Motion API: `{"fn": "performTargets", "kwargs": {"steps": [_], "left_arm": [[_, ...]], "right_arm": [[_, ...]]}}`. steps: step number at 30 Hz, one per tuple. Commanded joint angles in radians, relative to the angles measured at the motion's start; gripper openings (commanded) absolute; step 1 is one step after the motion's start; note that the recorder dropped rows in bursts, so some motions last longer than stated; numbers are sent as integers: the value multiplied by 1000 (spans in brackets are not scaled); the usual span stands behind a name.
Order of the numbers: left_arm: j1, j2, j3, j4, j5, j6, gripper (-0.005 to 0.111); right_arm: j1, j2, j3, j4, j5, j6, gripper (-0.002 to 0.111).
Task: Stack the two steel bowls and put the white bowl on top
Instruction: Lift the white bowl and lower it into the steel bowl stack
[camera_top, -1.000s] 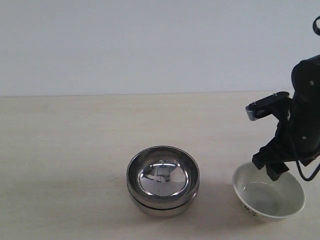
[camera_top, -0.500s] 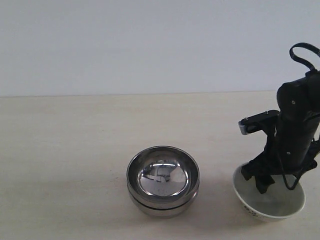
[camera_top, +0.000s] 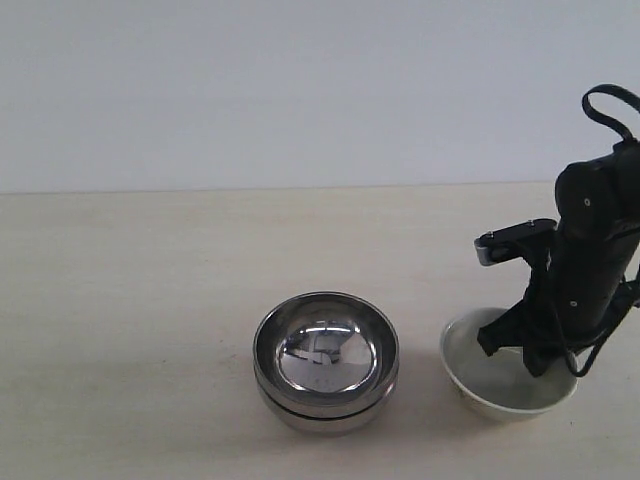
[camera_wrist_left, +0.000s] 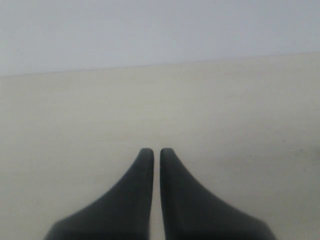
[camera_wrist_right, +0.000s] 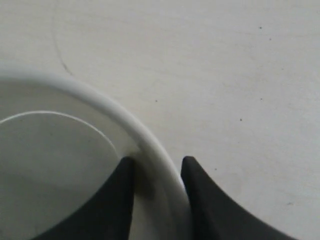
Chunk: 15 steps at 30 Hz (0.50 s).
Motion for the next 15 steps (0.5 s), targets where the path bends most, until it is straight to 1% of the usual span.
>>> {"fn": "performTargets", "kwargs": {"steps": [1, 6, 13, 14, 15], "left_arm": [[1, -3, 4, 2, 2, -8, 4], [1, -3, 4, 2, 2, -8, 4], [1, -3, 4, 2, 2, -8, 4], [1, -3, 4, 2, 2, -8, 4], [1, -3, 4, 2, 2, -8, 4]], "right_arm": [[-3, -63, 6, -5, -26, -8, 0], [-3, -176, 6, 38, -34, -29, 0], [-3, -259, 6, 181, -58, -137, 0], [-3, -273, 6, 221, -63, -159, 0], [-3, -297, 6, 294, -66, -221, 0]]}}
